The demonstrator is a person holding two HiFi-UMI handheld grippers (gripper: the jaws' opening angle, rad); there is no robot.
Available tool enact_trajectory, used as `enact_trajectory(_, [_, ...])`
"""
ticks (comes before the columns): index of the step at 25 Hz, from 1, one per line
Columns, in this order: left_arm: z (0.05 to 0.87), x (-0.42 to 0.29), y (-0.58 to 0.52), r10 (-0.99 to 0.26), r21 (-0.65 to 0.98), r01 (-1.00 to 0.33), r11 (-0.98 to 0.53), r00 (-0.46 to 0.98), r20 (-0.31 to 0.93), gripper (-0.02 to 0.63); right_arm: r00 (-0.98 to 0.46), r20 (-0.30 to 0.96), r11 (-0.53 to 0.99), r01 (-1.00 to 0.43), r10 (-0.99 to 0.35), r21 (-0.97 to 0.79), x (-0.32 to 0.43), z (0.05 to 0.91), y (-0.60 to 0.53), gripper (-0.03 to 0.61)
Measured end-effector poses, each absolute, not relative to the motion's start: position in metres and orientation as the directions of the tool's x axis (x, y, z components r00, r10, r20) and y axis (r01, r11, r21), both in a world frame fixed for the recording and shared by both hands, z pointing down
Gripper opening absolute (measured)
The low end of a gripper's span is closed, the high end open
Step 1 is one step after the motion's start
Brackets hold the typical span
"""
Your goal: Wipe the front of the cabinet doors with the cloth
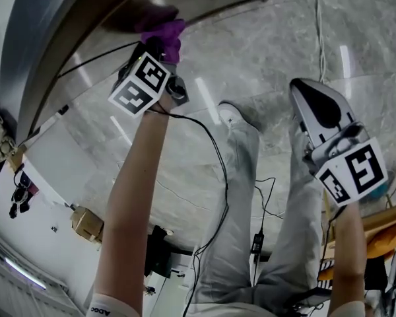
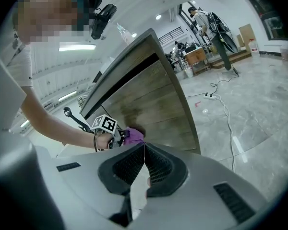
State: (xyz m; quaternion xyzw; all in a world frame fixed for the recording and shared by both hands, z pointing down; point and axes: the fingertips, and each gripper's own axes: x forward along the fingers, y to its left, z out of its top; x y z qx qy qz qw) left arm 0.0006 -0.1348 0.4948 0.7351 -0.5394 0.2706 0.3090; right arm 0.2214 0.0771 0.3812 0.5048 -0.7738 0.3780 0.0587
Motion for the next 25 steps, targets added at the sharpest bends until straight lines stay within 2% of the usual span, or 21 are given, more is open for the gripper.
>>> enact_trajectory(6, [0.491,-0.044,-0.133,-0.658,0.090,-0.995,-0.045,0.097,0.746,0.052,-0.507,0.472,0.224,-0.815,-0.721,-0.534,0.230,0.381,0.087,0.026])
enact_trajectory(11, [0.501,-0.028,-0.109,-0.641,0.045,-0.998,-0.045,0.063,0.765,0.052,-0.515,0.470,0.225,-0.808,-0.717,-0.544,0.257,0.380,0.096,0.026])
enact_trajectory(16, [0.530,0.047,-0.075,-0.586,0.045,-0.991,-0.128,0.112,0.802,0.052,-0.522,0.478,0.215,-0.802,-0.707,-0.558,0.299,0.384,0.115,0.026])
enact_trajectory(25, [0.566,0.218,-0.062,-0.521,0.202,-0.956,-0.211,0.285,0.805,0.052,-0.509,0.495,0.170,-0.798,-0.705,-0.579,0.369,0.399,0.142,0.026])
